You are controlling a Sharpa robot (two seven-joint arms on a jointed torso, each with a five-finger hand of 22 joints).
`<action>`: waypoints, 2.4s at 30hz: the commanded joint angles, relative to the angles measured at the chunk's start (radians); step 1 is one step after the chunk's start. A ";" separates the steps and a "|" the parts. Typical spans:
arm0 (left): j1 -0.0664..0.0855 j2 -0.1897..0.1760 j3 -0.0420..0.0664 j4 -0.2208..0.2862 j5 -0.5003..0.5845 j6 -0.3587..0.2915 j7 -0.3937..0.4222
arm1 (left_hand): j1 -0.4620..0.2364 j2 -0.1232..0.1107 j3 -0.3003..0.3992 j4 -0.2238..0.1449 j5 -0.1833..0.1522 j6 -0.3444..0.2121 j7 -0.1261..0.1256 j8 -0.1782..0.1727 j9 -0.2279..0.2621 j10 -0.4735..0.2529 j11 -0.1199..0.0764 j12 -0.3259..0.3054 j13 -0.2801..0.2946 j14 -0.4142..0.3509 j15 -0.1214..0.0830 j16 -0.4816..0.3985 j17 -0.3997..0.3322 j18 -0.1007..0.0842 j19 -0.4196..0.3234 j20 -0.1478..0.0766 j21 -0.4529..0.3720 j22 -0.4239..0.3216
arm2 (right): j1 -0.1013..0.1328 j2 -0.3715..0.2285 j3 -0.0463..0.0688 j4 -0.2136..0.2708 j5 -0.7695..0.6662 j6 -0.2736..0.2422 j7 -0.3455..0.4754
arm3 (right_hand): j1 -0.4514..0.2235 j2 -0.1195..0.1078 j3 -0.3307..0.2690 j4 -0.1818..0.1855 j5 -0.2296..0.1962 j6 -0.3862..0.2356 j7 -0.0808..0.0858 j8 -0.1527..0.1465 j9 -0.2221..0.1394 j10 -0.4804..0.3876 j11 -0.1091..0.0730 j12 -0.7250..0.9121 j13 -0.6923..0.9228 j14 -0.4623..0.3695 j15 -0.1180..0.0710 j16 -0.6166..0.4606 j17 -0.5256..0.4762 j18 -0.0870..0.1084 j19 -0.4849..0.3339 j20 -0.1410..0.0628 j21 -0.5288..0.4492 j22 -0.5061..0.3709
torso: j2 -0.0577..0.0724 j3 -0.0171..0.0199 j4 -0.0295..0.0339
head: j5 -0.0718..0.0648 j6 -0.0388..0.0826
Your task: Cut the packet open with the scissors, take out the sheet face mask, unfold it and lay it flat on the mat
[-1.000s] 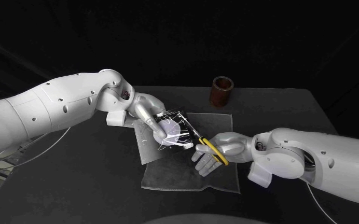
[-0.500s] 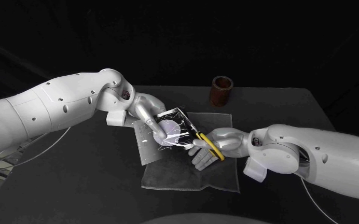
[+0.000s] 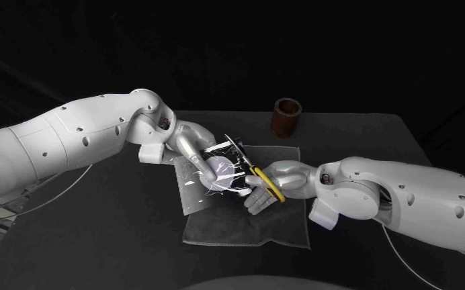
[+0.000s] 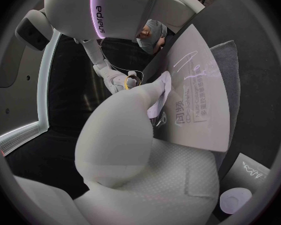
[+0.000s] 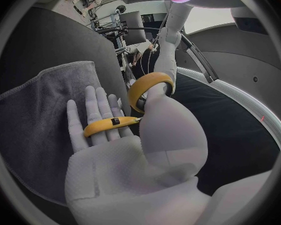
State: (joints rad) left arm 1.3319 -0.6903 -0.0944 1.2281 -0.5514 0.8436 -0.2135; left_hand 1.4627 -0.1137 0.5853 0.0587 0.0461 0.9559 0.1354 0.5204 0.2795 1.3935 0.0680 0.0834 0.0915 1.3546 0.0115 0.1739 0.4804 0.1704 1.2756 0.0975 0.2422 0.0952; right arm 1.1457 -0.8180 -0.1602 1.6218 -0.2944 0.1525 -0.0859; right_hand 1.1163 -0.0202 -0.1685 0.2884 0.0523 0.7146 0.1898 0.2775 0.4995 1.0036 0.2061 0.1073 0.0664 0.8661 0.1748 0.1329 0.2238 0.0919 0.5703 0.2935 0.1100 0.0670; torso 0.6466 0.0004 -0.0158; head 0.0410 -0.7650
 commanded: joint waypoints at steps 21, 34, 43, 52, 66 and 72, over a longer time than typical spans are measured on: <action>0.001 0.001 0.001 0.001 -0.004 0.017 0.006 | -0.002 0.007 0.005 -0.012 0.003 0.004 0.000 0.003 0.044 0.013 -0.008 0.003 0.001 -0.001 -0.006 0.005 0.001 0.011 0.008 -0.002 0.006 0.001 | 0.004 0.003 0.002 -0.013 -0.010 -0.125 0.091 | 0.195 0.247 -0.201 -0.007 -0.005 0.343 -0.166 0.352 0.257 0.502 -0.234 0.361 0.217 0.533 -0.226 0.376 0.237 0.092 0.425 -0.141 0.230 0.103 | 0.000 0.0000 0.0000 | -0.003 -0.002; 0.001 -0.010 0.001 -0.002 -0.004 -0.008 0.013 | -0.005 0.008 0.005 -0.014 0.003 0.004 0.000 0.002 0.048 0.013 -0.008 0.003 0.003 -0.001 -0.006 0.005 0.004 0.011 0.008 -0.002 0.007 0.001 | 0.003 -0.049 0.002 -0.003 0.022 -0.242 0.157 | 0.231 0.305 -0.290 -0.013 -0.003 0.278 -0.169 0.413 0.423 0.410 -0.243 0.493 0.345 0.489 -0.236 0.456 0.373 0.089 0.440 -0.146 0.267 0.129 | 0.000 0.0004 -0.0002 | -0.007 0.007; 0.001 -0.032 0.001 0.002 0.001 -0.061 0.056 | -0.009 0.010 0.007 -0.014 0.003 0.002 0.000 0.001 0.051 0.010 -0.007 0.001 0.004 -0.005 -0.004 0.004 0.006 0.010 0.003 -0.001 0.005 0.000 | 0.003 -0.100 0.002 0.012 0.010 -0.273 0.183 | 0.272 0.300 -0.294 -0.049 -0.001 0.236 -0.123 0.300 0.405 0.345 -0.198 0.411 0.328 0.425 -0.188 0.383 0.371 0.092 0.381 -0.143 0.231 0.115 | -0.001 0.0010 -0.0016 | -0.012 0.015; 0.000 -0.046 0.001 0.010 0.005 -0.085 0.081 | -0.010 0.010 0.007 -0.015 0.003 0.002 0.001 0.000 0.052 0.009 -0.007 0.000 0.004 -0.007 -0.004 0.003 0.006 0.010 0.002 -0.001 0.005 0.000 | 0.004 -0.138 0.002 0.028 -0.022 -0.286 0.191 | 0.312 0.295 -0.293 -0.091 -0.001 0.240 -0.120 0.256 0.402 0.342 -0.195 0.382 0.324 0.423 -0.184 0.364 0.377 0.093 0.376 -0.140 0.224 0.112 | -0.001 -0.0003 -0.0008 | -0.019 0.022; 0.000 -0.055 0.001 0.019 0.006 -0.086 0.086 | -0.010 0.010 0.008 -0.015 0.003 0.001 0.001 0.000 0.053 0.008 -0.006 0.000 0.004 -0.008 -0.003 0.003 0.007 0.009 0.001 -0.001 0.004 0.000 | 0.020 -0.172 0.002 0.043 -0.094 -0.303 0.199 | 0.388 0.307 -0.293 -0.168 0.000 0.252 -0.121 0.188 0.394 0.342 -0.196 0.331 0.310 0.427 -0.184 0.341 0.388 0.093 0.376 -0.140 0.220 0.110 | 0.000 -0.0002 0.0008 | -0.030 0.033; 0.000 -0.055 0.001 0.021 0.006 -0.083 0.084 | -0.010 0.010 0.008 -0.015 0.003 0.001 0.001 0.000 0.053 0.008 -0.006 0.000 0.004 -0.008 -0.003 0.003 0.007 0.009 0.001 -0.001 0.004 0.000 | 0.025 -0.175 0.002 0.043 -0.109 -0.305 0.200 | 0.391 0.307 -0.293 -0.172 0.000 0.254 -0.121 0.184 0.393 0.343 -0.196 0.328 0.309 0.427 -0.184 0.339 0.389 0.093 0.376 -0.139 0.219 0.110 | 0.000 -0.0001 -0.0001 | -0.030 0.035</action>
State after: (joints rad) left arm 1.3313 -0.7463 -0.0944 1.2456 -0.5546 0.7581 -0.1453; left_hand 1.4537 -0.1121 0.5894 0.0491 0.0459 0.9524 0.1357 0.5167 0.2938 1.3935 0.0680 0.0775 0.0947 1.3505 0.0116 0.1739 0.4864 0.1624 1.2763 0.0969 0.2459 0.0951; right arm 1.1693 -0.9922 -0.1595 1.6623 -0.3677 -0.1499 0.0945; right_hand 1.3475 0.1353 -0.4370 0.1238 0.0502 0.9614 0.0715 0.4660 0.8929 1.3257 0.0235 0.4385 0.3762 1.2926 -0.0059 0.4754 0.6109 0.0959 0.9477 0.1543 0.3338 0.1783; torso 0.6458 0.0000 -0.0157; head 0.0109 -0.7311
